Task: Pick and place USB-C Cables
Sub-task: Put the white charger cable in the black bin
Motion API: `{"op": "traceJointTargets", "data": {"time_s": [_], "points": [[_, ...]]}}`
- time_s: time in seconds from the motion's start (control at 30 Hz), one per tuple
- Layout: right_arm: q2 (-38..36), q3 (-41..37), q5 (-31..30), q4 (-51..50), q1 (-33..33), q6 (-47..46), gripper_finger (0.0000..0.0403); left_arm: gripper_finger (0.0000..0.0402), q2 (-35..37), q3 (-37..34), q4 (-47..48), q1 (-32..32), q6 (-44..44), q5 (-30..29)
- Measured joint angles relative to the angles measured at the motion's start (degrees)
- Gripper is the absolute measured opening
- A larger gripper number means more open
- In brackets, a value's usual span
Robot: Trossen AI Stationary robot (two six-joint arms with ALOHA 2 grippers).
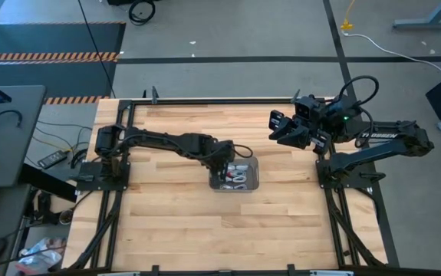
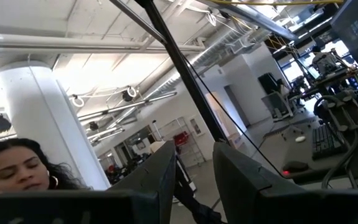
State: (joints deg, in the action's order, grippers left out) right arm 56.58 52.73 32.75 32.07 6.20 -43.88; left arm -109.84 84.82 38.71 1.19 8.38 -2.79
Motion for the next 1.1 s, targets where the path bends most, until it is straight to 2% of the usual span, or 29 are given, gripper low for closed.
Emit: {"op": "traceJointTargets", "data": {"time_s": [0.27, 0.47, 0.77, 1.1], "points": [[0.00, 0.00, 0.15, 0.01, 0.00, 0.11, 0.0113, 0.0000, -0.11, 0.00, -0.33, -0.13, -0.04, 0.02], [0.02, 0.00, 0.50, 0.05, 0.00, 0.11, 0.0113, 0.0000, -3.16, 0.02, -0.30, -0.42, -0.75, 2.85], [0.02, 0.02, 0.89, 0.10, 0.00, 0.11, 0.0114, 0.0001, -4.94, 0.02, -0.72, -1.13, -1.69, 2.54], [0.02, 0.02, 1.09, 0.02, 0.00, 0.03, 0.0114, 0.0073, -3.95, 0.86, 2.20, -1.03, -2.64, 2.43]]}}
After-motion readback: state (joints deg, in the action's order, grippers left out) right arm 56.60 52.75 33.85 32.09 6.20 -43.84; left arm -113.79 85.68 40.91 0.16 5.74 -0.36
